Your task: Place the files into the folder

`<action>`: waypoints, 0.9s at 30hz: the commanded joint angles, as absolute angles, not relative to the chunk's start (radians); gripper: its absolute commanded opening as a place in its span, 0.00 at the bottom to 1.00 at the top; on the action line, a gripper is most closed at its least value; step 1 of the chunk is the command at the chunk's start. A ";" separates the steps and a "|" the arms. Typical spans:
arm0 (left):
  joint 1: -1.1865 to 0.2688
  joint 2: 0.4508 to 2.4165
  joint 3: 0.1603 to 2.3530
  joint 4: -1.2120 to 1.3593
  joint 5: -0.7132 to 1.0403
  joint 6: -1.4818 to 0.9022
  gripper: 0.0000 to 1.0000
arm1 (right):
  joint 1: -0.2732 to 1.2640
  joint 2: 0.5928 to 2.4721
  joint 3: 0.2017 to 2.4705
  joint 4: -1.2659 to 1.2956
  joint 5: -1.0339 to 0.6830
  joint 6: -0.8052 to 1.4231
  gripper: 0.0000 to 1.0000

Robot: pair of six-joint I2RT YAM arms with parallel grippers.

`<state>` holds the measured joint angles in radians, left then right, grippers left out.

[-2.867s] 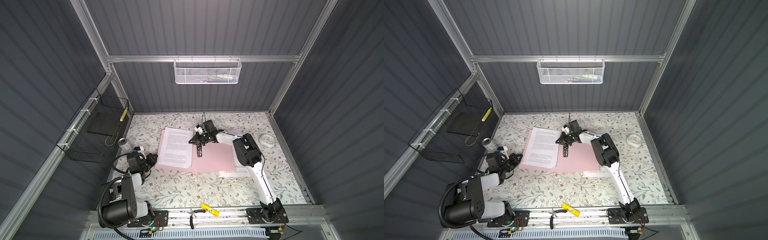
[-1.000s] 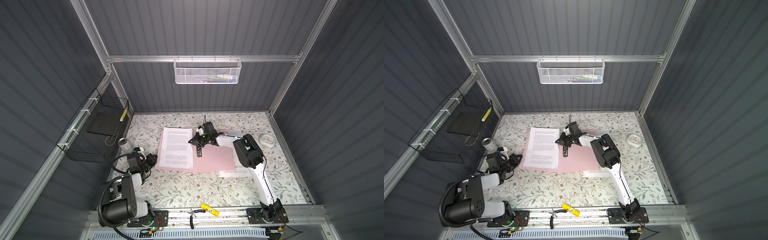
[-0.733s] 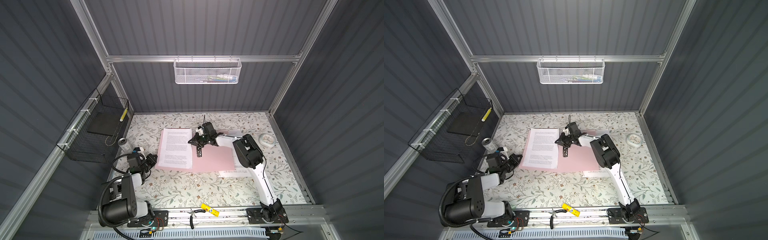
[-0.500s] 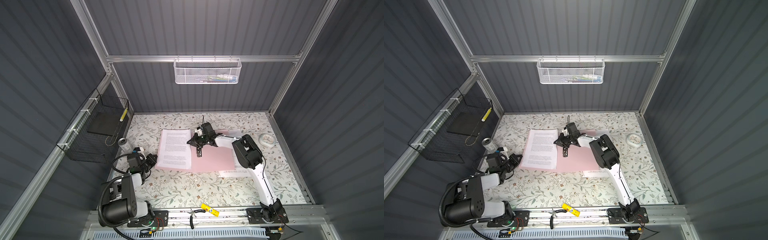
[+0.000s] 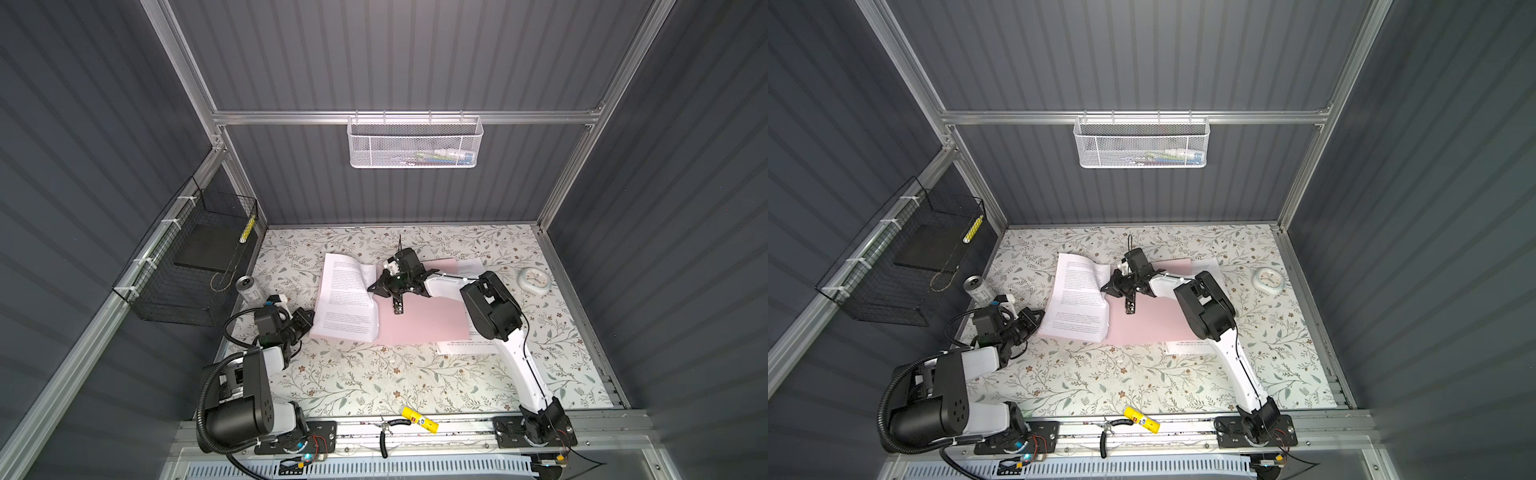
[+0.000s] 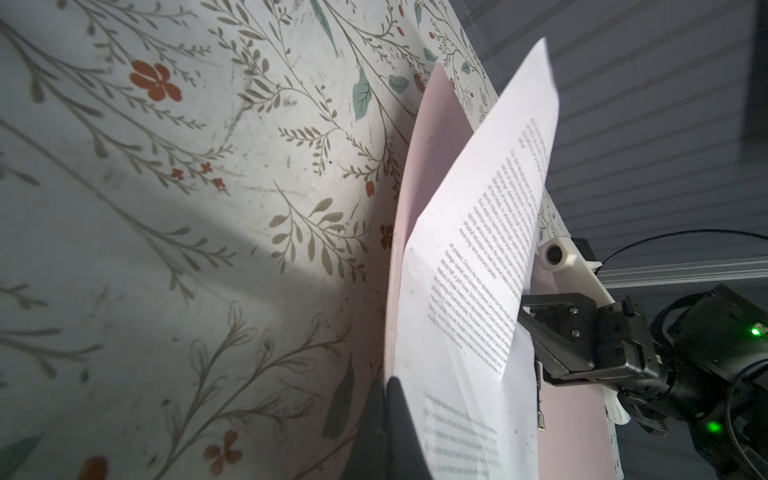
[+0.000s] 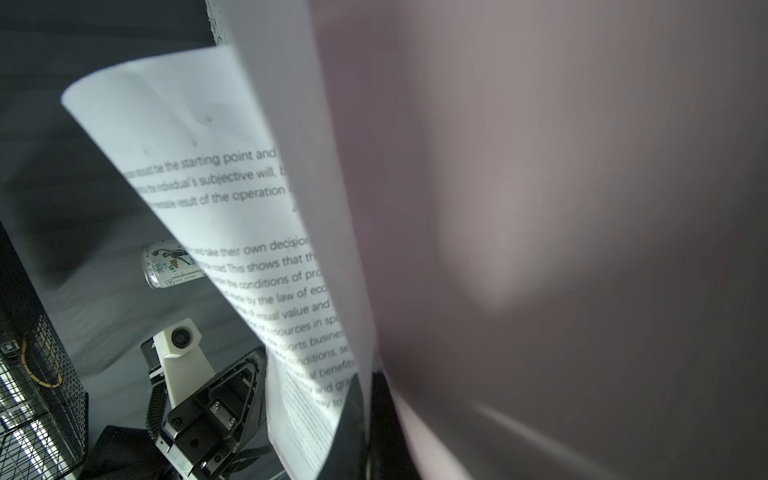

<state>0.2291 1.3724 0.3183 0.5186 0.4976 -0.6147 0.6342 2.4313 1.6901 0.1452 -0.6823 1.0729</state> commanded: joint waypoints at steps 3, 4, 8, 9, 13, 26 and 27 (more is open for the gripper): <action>0.227 1.382 0.316 0.523 0.499 -0.623 0.00 | 0.641 2.400 1.684 0.114 -0.670 1.042 0.00; 0.227 1.382 0.320 0.515 0.499 -0.622 0.00 | 0.641 2.397 1.686 0.096 -0.660 1.026 0.00; 0.227 1.382 0.345 0.481 0.514 -0.619 0.13 | 0.634 2.379 1.695 0.041 -0.629 0.983 0.14; 0.227 1.380 0.345 0.481 0.515 -0.622 0.19 | 0.634 2.374 1.698 0.025 -0.619 0.974 0.20; 0.227 1.354 0.335 0.486 0.518 -0.633 0.27 | 0.630 2.364 1.708 0.001 -0.607 0.956 0.29; 0.227 1.414 0.331 0.537 0.544 -0.637 0.29 | 0.645 2.409 1.730 0.024 -0.613 0.974 0.05; 0.227 1.424 0.332 0.543 0.547 -0.637 0.28 | 0.645 2.415 1.737 0.019 -0.613 0.974 0.02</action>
